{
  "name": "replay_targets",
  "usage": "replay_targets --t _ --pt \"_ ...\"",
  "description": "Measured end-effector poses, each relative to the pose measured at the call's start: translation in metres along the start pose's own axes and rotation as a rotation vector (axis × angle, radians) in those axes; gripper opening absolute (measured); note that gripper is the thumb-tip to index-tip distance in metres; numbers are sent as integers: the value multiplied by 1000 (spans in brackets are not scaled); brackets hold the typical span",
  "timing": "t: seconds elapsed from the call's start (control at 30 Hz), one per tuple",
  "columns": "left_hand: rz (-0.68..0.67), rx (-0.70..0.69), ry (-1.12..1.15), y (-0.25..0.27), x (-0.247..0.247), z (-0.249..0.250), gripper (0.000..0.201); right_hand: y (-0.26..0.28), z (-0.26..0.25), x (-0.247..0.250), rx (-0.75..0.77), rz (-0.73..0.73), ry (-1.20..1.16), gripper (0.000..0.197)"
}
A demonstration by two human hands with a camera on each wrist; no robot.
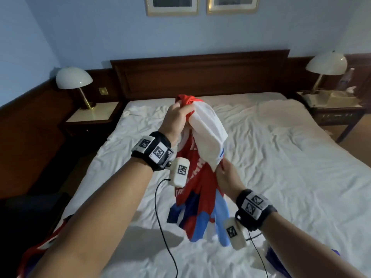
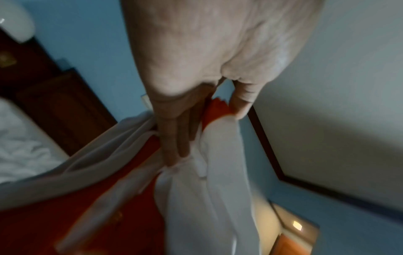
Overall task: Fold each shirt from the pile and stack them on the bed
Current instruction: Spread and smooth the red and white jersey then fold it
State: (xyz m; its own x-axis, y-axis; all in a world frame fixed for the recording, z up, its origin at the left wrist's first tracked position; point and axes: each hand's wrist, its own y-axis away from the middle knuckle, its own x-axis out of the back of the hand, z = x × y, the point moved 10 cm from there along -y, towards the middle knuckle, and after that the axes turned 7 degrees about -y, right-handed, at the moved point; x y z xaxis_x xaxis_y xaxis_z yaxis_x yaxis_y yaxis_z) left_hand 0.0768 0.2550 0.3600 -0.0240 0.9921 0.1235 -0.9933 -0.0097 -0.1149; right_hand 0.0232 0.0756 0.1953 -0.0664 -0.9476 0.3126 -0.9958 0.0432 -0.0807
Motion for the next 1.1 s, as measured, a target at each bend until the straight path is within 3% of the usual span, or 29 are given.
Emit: replay_targets --t 0.13,0.23,0.3,0.37,0.43,0.5,0.57,0.73,0.8,0.87,0.93,0.97,1.0,1.07,1.1 --pt "-166 43 -279 39 -14 -61 59 -11 -57 18 51 78 -335 24" --pt "-295 66 -473 78 -38 -126 41 -21 -80 23 22 95 -500 27" --pt "-186 56 -464 80 -34 -141 34 -24 -83 19 46 70 -534 22" --pt "-80 104 -230 69 -22 -143 19 -20 -74 8 81 -56 -438 22" --pt "-39 115 -56 61 -13 -125 13 -8 -52 -11 100 -242 -107 25" --pt "-74 111 51 56 -9 -107 16 4 -15 -20 55 -355 182 36" --pt "-152 133 115 53 -10 -95 27 9 -3 -18 -7 -348 141 44" --pt "-127 155 -73 25 -1 -98 26 15 -60 -14 115 -316 72 39" --pt "-145 167 -368 17 -2 -100 33 11 -73 -11 119 -260 10 39" --pt "5 59 -784 16 8 -89 48 3 -73 -1 54 -134 -152 45" --pt "222 -180 -720 45 11 -58 46 -4 -65 8 -38 -33 -385 47" --pt "222 -300 -602 66 3 -48 40 -8 -61 11 -72 -4 -501 41" --pt "131 -361 -499 86 -12 -46 35 -11 -57 13 -98 15 -595 35" --pt "-83 -350 -433 117 -45 -62 38 -14 -50 15 -134 47 -663 33" --pt "-109 -324 -413 122 -52 -76 41 -13 -49 16 -147 64 -659 33"
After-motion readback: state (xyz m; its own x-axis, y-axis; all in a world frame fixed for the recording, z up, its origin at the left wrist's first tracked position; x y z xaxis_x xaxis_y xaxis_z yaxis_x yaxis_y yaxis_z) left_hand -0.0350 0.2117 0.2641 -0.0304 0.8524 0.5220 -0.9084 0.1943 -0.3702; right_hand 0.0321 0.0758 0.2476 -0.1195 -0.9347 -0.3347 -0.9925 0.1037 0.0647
